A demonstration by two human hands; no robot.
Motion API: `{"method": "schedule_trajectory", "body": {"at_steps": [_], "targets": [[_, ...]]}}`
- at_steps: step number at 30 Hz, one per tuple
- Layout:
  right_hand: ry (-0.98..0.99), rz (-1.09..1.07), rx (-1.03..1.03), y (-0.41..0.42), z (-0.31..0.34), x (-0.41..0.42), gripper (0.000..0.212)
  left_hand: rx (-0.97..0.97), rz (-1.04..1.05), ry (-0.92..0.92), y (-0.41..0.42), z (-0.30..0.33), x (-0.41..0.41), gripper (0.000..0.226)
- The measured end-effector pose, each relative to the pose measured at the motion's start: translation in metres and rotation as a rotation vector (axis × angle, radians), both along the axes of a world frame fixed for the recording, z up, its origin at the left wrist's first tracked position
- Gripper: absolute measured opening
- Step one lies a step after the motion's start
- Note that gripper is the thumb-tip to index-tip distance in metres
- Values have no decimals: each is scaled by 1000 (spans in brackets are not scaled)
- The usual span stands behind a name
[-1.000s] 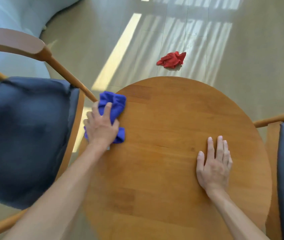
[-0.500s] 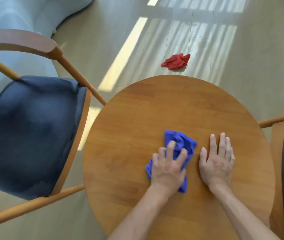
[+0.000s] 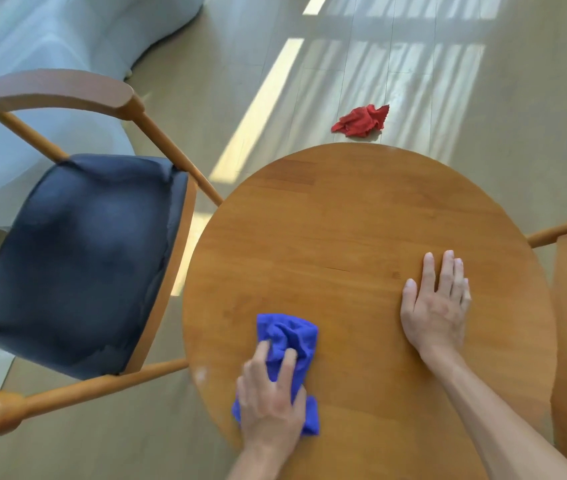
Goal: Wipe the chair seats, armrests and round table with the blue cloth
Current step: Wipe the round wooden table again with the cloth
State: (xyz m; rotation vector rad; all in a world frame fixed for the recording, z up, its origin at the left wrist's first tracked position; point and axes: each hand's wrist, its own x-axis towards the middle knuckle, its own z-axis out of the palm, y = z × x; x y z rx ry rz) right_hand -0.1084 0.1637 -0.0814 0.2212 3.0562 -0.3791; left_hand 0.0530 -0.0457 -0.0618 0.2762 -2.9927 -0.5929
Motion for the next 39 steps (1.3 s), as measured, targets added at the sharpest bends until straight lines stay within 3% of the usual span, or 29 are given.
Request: {"method": "schedule_trajectory", "body": {"at_steps": [4,7,9,11,13,17,20,22,24,26,28,31,36,39], "targets": [[12,10,-5,5,0,1,66,82,-434,-28,79,6,10,68],[3,31,5,5,-3,-1,63,0,-558,47,10,9,-12,62],[-18,26,8,6,-6,-2,57,-30,-360,41,-56,12,-23,66],[-41,29,0,5,-7,-1,55,-40,1,-24,-104,11,-25,66],[-75,20,-43,4,-1,-2,57,-39,181,-74,-103,9,-18,60],[-65,7,-260,-13,26,21,53,45,123,-122,4,9,16,67],[2,-34,-472,-26,47,71,49,321,44,-251,96,29,28,57],[-24,-110,-584,-26,57,106,54,517,-7,-316,109,41,25,52],[-41,-129,-569,-27,61,135,59,575,-67,-266,76,47,18,48],[-61,-41,-419,-40,56,158,62,381,-19,-163,22,37,9,49],[-102,-27,-222,-70,46,175,67,103,113,-252,-34,22,-5,54],[-63,78,-130,-115,37,206,62,-105,102,-355,-71,6,-13,60],[129,678,-170,-61,21,249,36,-172,46,-339,-67,-4,-7,60],[207,611,-85,26,22,211,35,-201,36,-317,-65,-8,-8,59]]}}
